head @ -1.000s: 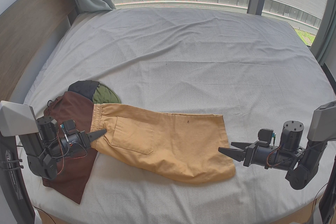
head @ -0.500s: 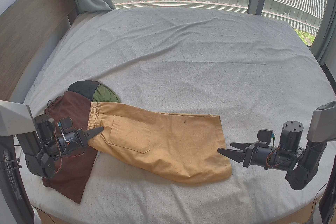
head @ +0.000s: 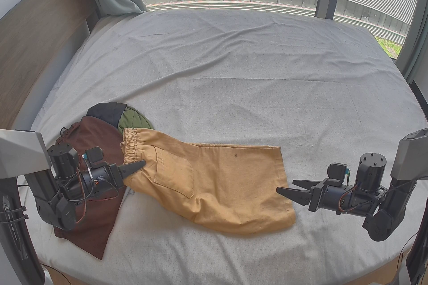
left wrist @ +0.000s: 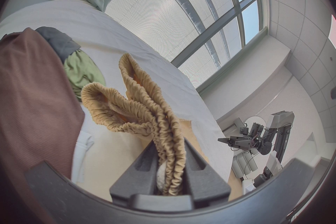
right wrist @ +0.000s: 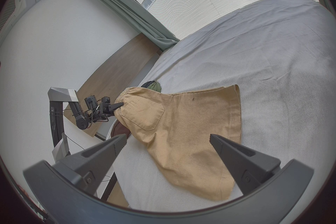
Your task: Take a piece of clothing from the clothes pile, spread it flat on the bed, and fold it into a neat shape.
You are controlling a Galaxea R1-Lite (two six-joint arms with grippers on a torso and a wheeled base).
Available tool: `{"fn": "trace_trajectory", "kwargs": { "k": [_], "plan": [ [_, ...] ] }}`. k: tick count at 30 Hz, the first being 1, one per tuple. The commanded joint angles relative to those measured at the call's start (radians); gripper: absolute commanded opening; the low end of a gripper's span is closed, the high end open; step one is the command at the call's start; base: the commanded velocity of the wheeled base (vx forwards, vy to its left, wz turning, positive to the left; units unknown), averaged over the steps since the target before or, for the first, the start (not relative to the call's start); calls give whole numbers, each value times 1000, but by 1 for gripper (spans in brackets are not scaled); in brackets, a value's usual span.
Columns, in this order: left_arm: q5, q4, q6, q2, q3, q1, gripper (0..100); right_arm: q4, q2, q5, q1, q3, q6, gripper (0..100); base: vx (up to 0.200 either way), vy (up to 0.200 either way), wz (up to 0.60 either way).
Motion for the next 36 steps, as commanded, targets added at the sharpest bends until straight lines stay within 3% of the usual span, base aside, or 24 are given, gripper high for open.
{"fn": "trace_trajectory", "kwargs": {
  "k": [1, 12, 36],
  "plan": [
    [28, 1, -5, -21, -7, -68, 0, -1, -8, 1, -1, -2, 0, 100, 0, 0, 0],
    [73, 2, -43, -6, -88, -185, 0, -1, -17, 2, -10, -2, 0, 100, 0, 0, 0],
    [73, 2, -60, 49, -169, -311, 0, -1, -17, 8, -16, -10, 5, 100, 0, 0, 0]
  ]
}}
